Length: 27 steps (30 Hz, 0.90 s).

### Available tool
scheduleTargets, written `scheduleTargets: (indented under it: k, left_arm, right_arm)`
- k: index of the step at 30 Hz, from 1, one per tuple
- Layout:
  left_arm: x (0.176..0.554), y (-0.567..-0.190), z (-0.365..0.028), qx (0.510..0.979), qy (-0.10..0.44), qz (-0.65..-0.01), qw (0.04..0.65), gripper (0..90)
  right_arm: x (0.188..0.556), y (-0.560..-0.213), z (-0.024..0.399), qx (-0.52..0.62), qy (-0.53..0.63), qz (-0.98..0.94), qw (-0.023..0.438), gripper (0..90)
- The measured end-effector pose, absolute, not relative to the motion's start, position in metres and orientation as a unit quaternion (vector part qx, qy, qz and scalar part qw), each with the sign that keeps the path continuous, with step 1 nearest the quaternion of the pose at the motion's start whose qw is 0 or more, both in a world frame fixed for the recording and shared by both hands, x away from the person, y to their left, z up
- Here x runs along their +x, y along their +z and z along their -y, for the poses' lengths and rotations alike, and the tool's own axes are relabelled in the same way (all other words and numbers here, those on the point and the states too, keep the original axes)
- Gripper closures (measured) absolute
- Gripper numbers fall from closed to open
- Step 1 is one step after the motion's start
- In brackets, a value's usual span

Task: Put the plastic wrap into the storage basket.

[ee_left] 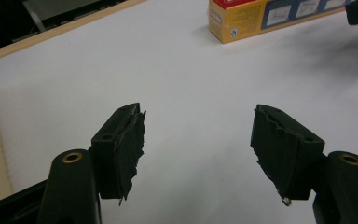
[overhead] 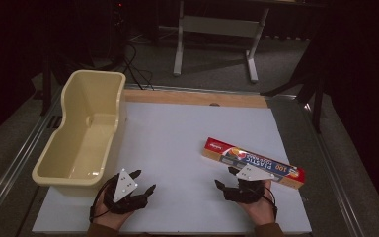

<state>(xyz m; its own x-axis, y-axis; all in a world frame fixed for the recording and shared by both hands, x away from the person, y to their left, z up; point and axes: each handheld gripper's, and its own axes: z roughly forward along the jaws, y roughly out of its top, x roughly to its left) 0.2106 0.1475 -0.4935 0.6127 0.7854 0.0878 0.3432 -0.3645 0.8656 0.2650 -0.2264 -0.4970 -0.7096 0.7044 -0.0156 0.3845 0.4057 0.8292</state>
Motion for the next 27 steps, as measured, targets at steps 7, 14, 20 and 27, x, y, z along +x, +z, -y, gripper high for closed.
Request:
scheduleTargets:
  k: [7, 14, 20, 27]
  left_arm:
    - [0.212, -0.492, -0.152, 0.777, 0.255, -0.368, 0.442, 34.3]
    - [0.211, -0.49, -0.158, 0.764, 0.265, -0.375, 0.453, 35.8]
    - [0.213, -0.49, -0.159, 0.763, 0.258, -0.378, 0.456, 35.4]
    - [0.213, -0.49, -0.159, 0.765, 0.255, -0.379, 0.454, 35.3]
  right_arm:
    - [0.265, -0.496, 0.229, 0.333, 0.431, -0.816, 0.191, 30.8]
    - [0.265, -0.495, 0.231, 0.335, 0.423, -0.819, 0.193, 32.8]
    - [0.27, -0.49, 0.234, 0.331, 0.427, -0.822, 0.181, 38.1]
    - [0.281, -0.476, 0.237, 0.317, 0.416, -0.83, 0.192, 42.4]
